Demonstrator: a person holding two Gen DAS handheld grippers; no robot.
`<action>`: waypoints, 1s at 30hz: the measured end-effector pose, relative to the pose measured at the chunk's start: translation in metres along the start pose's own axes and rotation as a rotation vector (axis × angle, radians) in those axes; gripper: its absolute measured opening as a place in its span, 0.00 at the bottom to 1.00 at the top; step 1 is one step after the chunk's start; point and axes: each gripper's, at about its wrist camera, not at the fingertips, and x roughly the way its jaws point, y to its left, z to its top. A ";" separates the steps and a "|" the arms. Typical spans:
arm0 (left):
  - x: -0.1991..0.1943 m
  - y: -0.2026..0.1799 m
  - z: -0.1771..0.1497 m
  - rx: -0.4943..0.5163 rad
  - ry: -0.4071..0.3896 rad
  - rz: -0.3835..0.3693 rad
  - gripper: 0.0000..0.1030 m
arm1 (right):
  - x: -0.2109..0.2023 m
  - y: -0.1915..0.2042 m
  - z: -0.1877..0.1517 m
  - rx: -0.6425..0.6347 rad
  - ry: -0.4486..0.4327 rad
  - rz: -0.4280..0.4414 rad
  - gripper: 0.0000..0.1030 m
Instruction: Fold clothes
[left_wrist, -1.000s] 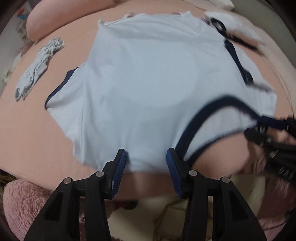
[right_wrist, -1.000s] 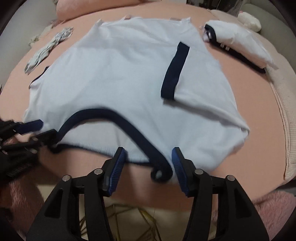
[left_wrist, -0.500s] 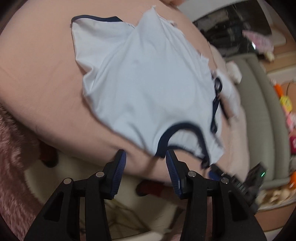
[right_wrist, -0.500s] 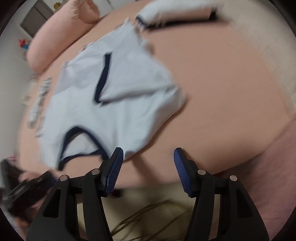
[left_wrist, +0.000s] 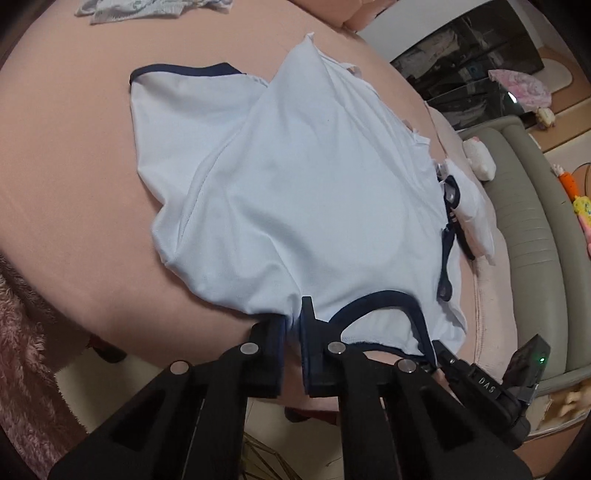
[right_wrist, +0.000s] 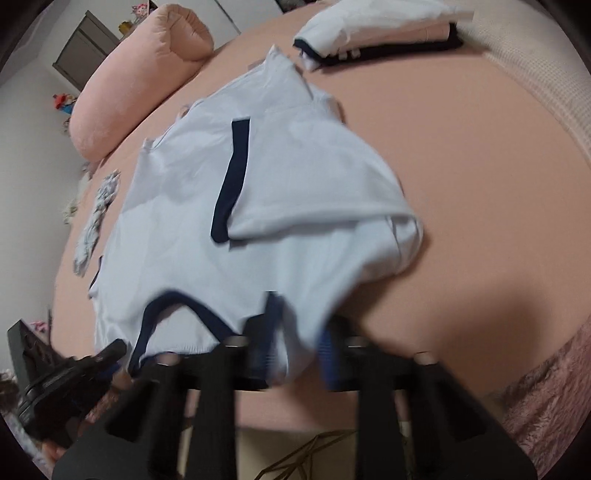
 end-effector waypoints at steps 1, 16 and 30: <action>-0.003 -0.002 -0.001 0.011 -0.010 0.007 0.07 | -0.002 -0.001 -0.001 0.002 0.007 0.012 0.06; -0.032 0.003 -0.011 0.106 0.100 0.120 0.18 | -0.011 0.020 -0.023 -0.054 0.163 -0.057 0.22; 0.049 -0.163 0.064 0.585 0.043 0.129 0.43 | -0.020 0.008 0.122 -0.204 -0.006 -0.110 0.40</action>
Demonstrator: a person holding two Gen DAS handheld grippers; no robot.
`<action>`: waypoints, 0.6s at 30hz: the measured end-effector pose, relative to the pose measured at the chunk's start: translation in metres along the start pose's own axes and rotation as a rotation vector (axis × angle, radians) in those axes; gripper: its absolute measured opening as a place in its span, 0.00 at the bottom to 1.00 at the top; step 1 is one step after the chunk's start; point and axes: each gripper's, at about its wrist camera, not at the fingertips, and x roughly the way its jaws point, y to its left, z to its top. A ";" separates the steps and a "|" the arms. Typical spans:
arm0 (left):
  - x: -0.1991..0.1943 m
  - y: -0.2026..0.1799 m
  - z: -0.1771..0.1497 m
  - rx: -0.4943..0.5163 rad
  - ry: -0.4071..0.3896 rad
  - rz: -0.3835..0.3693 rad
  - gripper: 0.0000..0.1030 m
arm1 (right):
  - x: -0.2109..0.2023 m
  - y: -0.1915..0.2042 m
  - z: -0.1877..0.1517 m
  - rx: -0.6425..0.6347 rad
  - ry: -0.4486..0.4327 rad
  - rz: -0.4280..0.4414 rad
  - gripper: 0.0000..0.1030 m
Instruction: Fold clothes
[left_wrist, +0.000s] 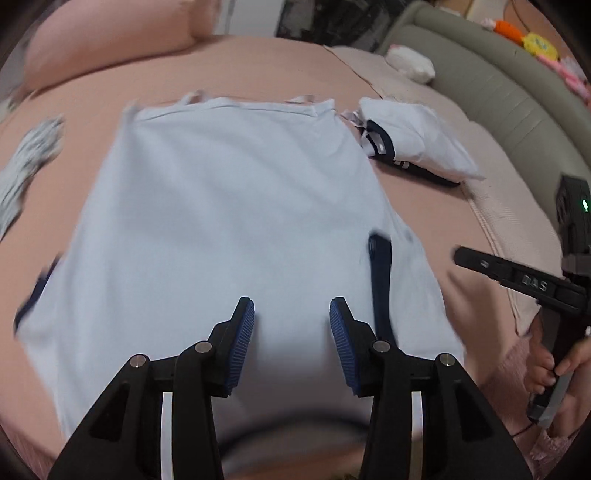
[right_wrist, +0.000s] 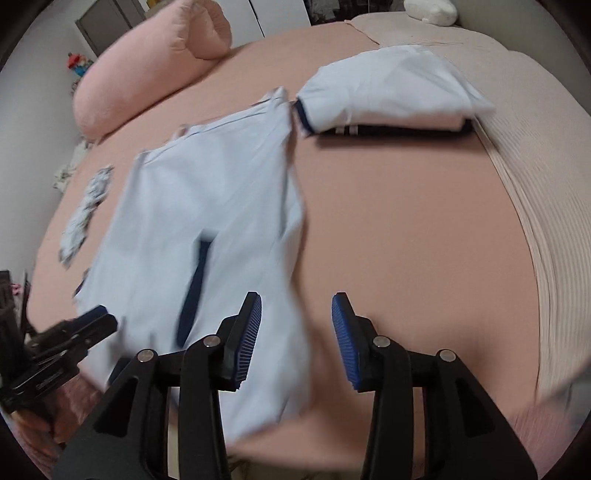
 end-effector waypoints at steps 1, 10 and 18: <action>0.012 -0.006 0.012 0.012 0.011 0.012 0.43 | 0.011 -0.005 0.011 -0.009 0.010 0.000 0.40; 0.073 -0.042 0.053 0.142 0.080 0.049 0.43 | 0.082 -0.002 0.036 -0.177 0.138 0.015 0.40; 0.092 -0.030 0.051 0.087 0.114 0.063 0.56 | 0.079 0.004 0.021 -0.233 0.072 -0.215 0.43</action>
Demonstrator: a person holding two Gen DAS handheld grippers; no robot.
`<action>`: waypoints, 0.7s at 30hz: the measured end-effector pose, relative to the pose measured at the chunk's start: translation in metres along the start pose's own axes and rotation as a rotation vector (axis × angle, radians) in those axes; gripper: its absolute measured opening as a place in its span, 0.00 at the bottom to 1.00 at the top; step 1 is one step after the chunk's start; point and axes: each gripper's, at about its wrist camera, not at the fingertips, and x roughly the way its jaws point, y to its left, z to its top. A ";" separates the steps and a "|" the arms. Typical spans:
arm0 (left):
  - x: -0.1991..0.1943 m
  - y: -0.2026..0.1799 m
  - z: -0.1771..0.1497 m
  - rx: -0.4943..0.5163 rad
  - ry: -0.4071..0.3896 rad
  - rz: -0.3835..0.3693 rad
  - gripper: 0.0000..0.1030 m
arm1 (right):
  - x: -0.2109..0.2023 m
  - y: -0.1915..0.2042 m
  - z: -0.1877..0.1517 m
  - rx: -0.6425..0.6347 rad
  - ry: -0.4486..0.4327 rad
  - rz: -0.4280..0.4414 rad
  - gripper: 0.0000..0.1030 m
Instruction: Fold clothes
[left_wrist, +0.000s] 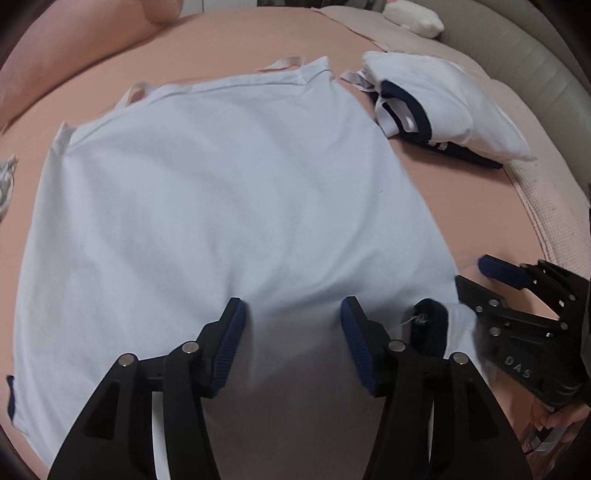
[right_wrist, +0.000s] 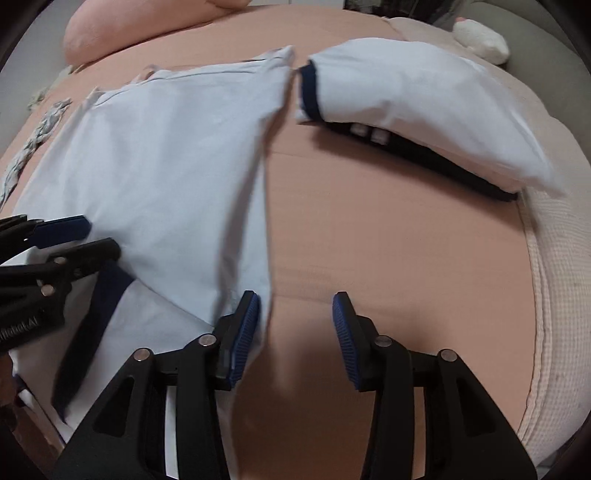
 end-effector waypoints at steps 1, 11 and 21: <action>-0.001 -0.001 -0.001 0.007 -0.002 0.003 0.56 | -0.001 -0.002 -0.002 0.006 -0.001 -0.014 0.45; -0.022 -0.026 0.016 0.136 -0.120 0.013 0.57 | -0.031 -0.026 0.004 0.093 -0.117 0.134 0.59; 0.013 -0.020 0.027 0.147 -0.020 0.052 0.57 | 0.007 0.008 0.012 -0.063 -0.012 0.101 0.63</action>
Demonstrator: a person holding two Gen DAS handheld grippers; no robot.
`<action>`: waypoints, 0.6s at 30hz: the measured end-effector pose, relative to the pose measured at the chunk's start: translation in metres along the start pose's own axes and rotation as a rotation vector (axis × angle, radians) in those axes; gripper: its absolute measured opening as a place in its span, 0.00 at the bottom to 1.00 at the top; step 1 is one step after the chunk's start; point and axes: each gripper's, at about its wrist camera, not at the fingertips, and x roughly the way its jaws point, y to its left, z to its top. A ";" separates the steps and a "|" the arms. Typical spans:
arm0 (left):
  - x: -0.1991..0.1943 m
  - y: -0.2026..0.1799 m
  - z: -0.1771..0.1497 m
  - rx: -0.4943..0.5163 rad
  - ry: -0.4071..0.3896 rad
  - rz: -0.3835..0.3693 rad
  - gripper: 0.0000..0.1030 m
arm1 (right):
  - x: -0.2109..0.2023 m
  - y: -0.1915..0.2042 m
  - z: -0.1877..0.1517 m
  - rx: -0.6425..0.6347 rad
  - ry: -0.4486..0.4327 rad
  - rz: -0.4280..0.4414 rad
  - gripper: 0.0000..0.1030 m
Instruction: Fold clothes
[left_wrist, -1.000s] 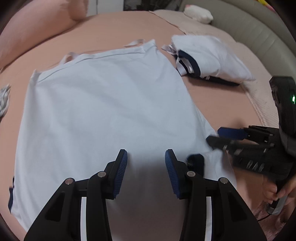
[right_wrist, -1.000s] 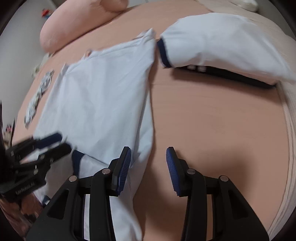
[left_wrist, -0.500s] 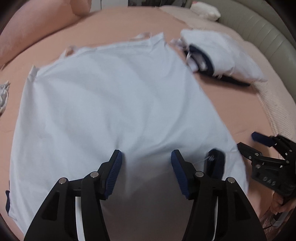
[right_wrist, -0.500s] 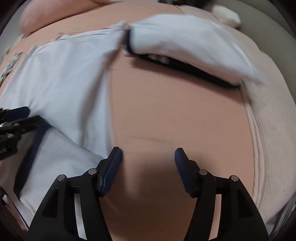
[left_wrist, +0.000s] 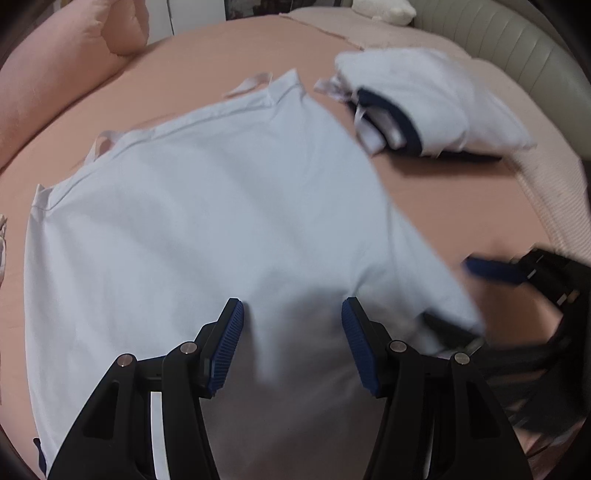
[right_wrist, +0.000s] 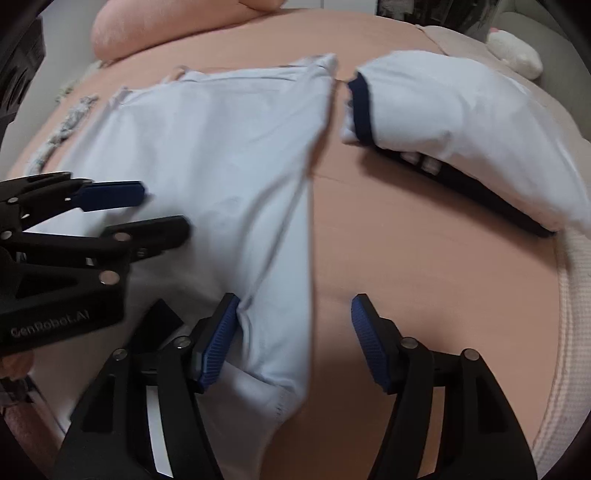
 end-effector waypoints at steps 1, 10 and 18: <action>0.003 0.001 -0.002 0.003 0.006 0.010 0.60 | 0.000 -0.004 -0.001 0.010 0.005 -0.007 0.63; 0.006 0.008 -0.002 0.010 0.024 0.020 0.71 | -0.006 -0.023 -0.013 0.069 0.025 -0.133 0.82; 0.008 -0.014 0.011 0.097 -0.019 0.003 0.67 | -0.035 -0.045 -0.010 0.200 -0.086 0.045 0.75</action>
